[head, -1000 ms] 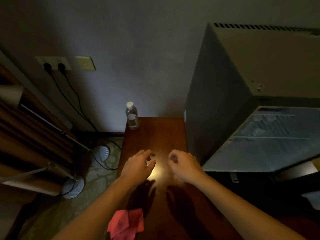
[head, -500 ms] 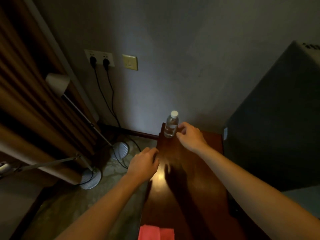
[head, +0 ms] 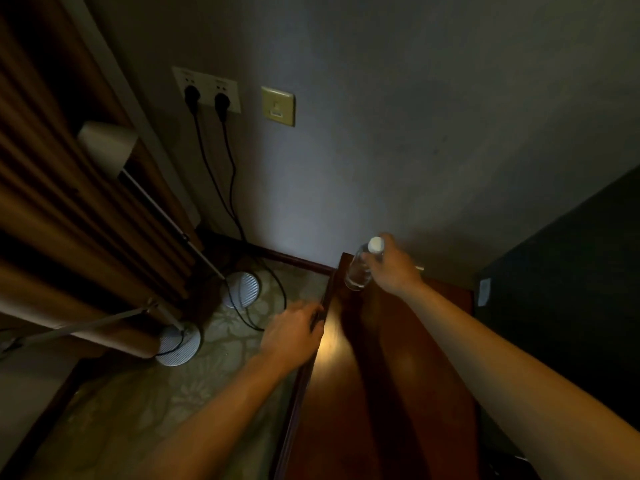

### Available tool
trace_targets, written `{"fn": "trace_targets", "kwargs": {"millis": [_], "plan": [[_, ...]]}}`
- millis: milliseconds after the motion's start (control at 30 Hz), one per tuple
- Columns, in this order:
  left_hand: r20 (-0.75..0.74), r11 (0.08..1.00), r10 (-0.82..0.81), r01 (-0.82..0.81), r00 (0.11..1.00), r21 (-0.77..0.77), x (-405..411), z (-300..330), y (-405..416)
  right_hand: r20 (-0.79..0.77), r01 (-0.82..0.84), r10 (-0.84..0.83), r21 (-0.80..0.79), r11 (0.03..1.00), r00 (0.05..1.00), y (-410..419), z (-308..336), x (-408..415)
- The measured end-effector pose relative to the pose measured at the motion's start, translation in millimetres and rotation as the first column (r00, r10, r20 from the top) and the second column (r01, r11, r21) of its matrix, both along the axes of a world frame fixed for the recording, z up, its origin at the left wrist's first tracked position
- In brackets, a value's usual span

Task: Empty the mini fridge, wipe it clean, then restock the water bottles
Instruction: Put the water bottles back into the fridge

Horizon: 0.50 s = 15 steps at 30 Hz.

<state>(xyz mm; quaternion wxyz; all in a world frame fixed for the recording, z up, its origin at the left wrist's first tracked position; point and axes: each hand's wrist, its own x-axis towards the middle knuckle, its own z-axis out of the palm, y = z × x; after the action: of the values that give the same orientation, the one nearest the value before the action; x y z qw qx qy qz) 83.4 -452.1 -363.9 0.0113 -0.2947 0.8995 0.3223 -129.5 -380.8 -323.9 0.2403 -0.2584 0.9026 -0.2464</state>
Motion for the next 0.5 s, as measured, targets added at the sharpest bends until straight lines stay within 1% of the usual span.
{"fn": "trace_targets", "kwargs": {"millis": [133,333,500], "plan": [[0.003,1.0,0.008,-0.008,1.0,0.011,-1.2,-1.4,-1.1,-0.067,0.003,-0.005,-0.032,0.999,0.998,6.6,-5.5,2.0],[-0.008,1.0,0.023,-0.023,1.0,0.014,7.6,4.3,10.4,-0.049,0.033,-0.037,-0.089,0.996,0.998,39.4,-9.7,16.9],[-0.025,1.0,-0.009,0.009,1.0,-0.003,20.9,14.8,26.8,-0.048,0.003,-0.01,-0.144,0.99,0.999,74.0,3.1,45.1]]}}
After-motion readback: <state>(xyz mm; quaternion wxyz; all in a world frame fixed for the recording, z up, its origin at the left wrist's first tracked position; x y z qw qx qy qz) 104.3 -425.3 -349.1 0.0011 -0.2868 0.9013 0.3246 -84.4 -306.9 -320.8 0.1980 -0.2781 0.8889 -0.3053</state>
